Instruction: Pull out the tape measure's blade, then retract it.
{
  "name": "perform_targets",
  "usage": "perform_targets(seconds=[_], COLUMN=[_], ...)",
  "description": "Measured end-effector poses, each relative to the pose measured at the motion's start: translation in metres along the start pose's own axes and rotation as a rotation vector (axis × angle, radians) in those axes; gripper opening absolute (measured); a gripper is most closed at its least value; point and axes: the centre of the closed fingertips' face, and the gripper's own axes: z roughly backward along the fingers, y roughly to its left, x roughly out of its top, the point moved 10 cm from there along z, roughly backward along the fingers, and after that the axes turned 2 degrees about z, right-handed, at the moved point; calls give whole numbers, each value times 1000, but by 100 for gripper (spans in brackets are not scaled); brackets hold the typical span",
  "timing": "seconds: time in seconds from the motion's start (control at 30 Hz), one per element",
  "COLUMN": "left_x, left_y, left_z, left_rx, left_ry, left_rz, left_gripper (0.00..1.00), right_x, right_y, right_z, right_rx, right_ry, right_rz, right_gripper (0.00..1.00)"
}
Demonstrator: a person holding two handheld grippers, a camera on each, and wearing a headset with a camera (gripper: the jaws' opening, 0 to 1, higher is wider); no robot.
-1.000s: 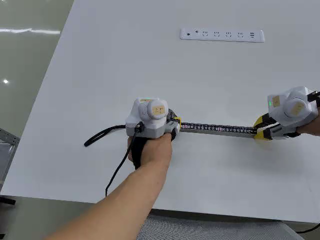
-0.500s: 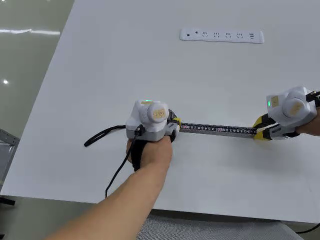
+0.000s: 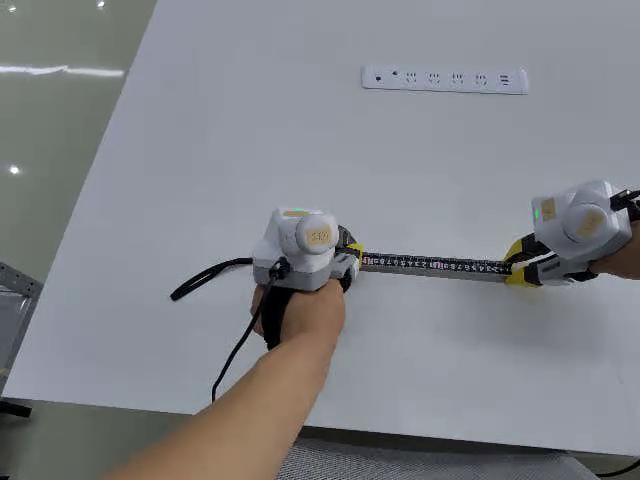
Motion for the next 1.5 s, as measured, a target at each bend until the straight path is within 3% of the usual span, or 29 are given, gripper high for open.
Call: perform_targets(seconds=[0.73,1.5], left_x=[-1,-1], left_y=[2,4], left_z=[0,1], left_rx=[-19,-39], left_ry=[-4,-9], left_rz=[-1,13], left_gripper=[56,55], right_x=[5,33], right_y=[-3,-7], right_z=[-3,-16], right_rx=[10,23], right_ry=[-25,-63], right_rz=[-21,3], right_gripper=[12,12])
